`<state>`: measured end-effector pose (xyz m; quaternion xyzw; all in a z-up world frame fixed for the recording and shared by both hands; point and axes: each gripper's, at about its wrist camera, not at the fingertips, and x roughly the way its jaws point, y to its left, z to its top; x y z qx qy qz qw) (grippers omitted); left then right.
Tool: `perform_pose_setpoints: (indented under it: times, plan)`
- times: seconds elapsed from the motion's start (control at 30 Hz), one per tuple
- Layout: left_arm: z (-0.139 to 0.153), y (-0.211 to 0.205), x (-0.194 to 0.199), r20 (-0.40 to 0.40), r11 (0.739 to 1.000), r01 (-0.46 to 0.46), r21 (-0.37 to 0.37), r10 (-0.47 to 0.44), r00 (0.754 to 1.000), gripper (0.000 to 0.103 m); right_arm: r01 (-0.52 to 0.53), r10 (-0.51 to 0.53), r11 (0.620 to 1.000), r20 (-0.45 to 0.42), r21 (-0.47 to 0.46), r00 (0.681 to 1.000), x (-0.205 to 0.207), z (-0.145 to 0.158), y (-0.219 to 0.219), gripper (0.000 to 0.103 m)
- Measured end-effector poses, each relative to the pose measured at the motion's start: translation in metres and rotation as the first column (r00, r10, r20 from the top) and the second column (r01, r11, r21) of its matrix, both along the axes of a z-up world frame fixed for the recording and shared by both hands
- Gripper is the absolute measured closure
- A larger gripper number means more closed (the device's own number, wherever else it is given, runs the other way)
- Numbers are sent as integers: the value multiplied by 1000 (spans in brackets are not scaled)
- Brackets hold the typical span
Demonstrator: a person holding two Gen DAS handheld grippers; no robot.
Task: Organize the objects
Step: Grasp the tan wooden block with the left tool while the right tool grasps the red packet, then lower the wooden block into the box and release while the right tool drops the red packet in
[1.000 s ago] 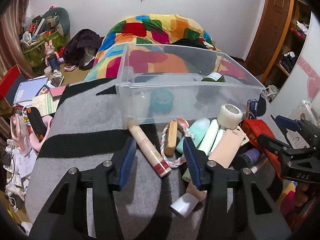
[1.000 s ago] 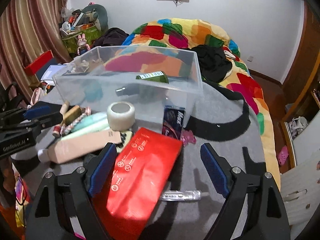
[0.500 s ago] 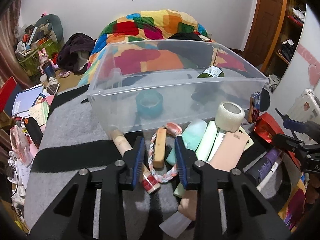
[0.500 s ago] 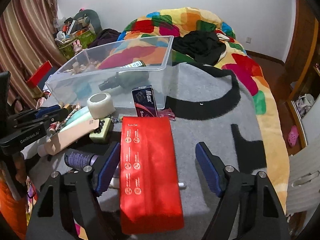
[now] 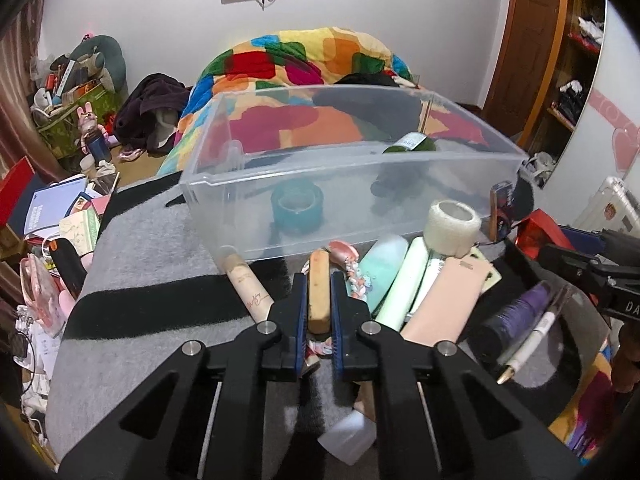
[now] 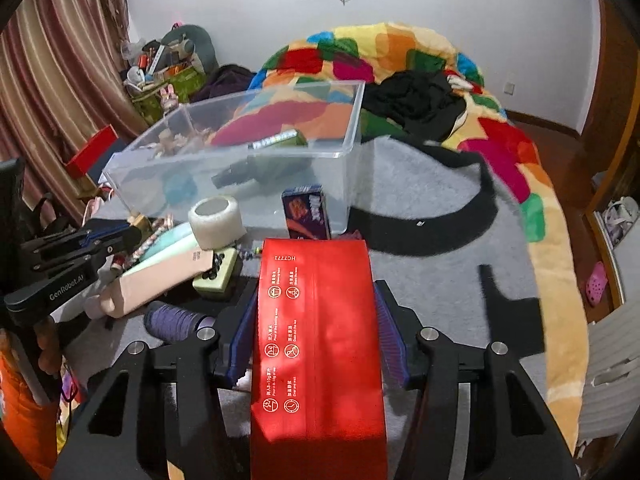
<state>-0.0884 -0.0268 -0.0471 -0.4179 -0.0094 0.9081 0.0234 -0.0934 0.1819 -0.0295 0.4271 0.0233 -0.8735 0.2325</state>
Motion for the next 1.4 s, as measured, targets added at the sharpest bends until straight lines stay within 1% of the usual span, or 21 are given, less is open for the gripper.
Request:
perform_pose_setpoints:
  times: [0.23,0.47,0.57,0.7,0.97,1.13,1.27,1.4]
  plan:
    - [33,-2,12,-76,999,9,46,-6,997,93,13,-16,999,-80,-42,997,5,33,7,53]
    - [61,-11,9,-141,996,-7,88,19,990,93,8,-17,999,-167,-54,986,-3,65,-4,53]
    - [65,-16,4,-152,996,-19,90,32,988,93,6,-16,999,-193,-51,981,-13,74,-14,53]
    - [66,-23,-9,-145,995,-40,88,53,988,93,-10,0,999,-189,-53,982,-34,80,-29,53]
    - [56,-34,-47,-82,994,-70,85,77,994,93,-37,38,999,-160,13,986,-75,72,-63,53]
    - [53,-33,-65,-58,995,-75,60,79,995,93,-65,69,996,-89,56,994,-101,52,-82,53]
    - [47,-32,-72,-39,996,-72,45,73,997,93,-81,85,994,-52,79,995,-110,38,-91,53]
    - [37,-34,-77,-2,996,-63,67,63,998,93,-104,107,990,-28,96,994,-110,29,-95,53]
